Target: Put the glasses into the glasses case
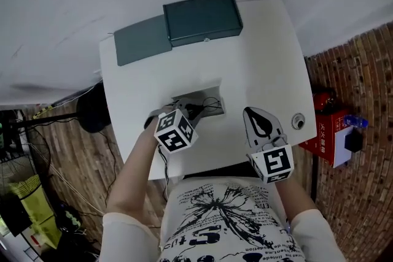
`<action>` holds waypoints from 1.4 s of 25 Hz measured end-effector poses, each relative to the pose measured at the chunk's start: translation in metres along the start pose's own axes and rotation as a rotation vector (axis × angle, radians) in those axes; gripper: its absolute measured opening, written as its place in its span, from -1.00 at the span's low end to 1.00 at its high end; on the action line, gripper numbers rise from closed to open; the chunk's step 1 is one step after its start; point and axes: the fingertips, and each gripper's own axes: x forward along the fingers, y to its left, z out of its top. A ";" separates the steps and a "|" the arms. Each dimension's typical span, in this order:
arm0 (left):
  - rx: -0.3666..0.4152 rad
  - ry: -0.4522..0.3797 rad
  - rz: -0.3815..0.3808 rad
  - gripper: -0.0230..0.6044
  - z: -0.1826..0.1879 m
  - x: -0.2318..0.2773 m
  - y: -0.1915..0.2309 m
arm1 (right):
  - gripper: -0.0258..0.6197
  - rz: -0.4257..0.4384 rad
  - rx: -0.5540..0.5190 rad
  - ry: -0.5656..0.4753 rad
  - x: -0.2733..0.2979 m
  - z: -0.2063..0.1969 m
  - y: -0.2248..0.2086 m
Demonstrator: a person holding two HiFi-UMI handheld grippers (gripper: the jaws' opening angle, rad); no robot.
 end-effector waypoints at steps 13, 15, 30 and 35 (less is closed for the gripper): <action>0.010 0.015 -0.110 -0.85 -0.008 0.013 -0.006 | -0.87 0.010 -0.009 0.020 0.008 0.000 -0.004; -0.003 0.015 -0.100 -0.83 -0.008 0.013 -0.006 | -0.87 0.008 -0.015 0.015 0.005 0.003 -0.004; -0.086 -0.223 0.062 -0.47 0.032 -0.049 0.002 | -0.87 -0.002 -0.061 -0.043 -0.013 0.036 0.001; -0.140 -0.367 0.201 -0.50 0.052 -0.101 0.009 | -0.87 0.010 -0.087 -0.089 -0.022 0.060 0.009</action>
